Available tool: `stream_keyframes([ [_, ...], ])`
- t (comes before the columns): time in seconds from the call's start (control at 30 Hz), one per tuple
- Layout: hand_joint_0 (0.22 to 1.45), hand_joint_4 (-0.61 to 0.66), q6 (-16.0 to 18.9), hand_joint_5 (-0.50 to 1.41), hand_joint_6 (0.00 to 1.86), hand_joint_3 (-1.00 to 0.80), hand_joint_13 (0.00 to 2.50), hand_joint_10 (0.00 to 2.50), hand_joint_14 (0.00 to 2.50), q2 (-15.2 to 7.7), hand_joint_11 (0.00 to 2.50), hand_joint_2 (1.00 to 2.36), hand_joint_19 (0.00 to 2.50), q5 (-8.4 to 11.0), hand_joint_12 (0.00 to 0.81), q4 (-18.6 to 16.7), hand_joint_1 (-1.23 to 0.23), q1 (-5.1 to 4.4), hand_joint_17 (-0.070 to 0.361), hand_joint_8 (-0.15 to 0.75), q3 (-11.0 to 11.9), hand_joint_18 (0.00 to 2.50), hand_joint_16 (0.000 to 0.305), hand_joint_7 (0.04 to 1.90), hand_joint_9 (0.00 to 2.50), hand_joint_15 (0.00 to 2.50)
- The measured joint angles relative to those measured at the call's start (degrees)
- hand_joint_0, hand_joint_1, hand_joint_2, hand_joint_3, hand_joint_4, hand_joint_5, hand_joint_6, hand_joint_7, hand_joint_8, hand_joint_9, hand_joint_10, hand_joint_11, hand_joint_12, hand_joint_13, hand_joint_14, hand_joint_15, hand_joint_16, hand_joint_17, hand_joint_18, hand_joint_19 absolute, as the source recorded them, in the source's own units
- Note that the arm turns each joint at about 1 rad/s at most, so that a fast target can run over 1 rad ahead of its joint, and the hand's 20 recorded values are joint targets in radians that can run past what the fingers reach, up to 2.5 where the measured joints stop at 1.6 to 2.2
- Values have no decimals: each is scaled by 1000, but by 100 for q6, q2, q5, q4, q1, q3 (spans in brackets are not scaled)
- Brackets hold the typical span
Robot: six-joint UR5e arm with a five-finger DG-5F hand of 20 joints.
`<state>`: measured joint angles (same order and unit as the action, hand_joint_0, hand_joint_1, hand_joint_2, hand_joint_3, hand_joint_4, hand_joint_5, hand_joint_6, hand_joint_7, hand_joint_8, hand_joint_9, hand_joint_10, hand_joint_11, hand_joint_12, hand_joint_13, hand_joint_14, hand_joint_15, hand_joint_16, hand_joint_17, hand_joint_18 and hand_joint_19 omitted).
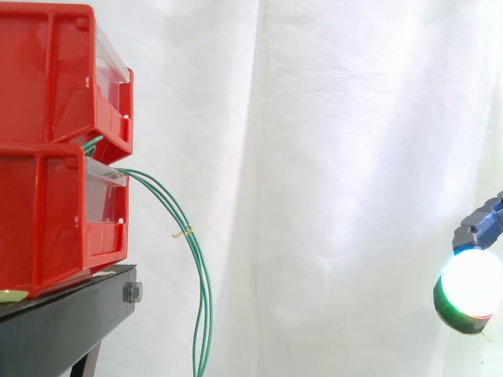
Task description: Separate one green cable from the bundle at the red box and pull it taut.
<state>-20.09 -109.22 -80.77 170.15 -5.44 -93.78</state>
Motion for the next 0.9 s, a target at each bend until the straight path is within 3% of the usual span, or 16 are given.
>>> stream_keyframes([
  [0.9,483,195,0,-185,502,-500,1134,18,24,0,719,1000,750,0,395,0,-502,0,143,271,0,1023,64,704,1017,816],
])
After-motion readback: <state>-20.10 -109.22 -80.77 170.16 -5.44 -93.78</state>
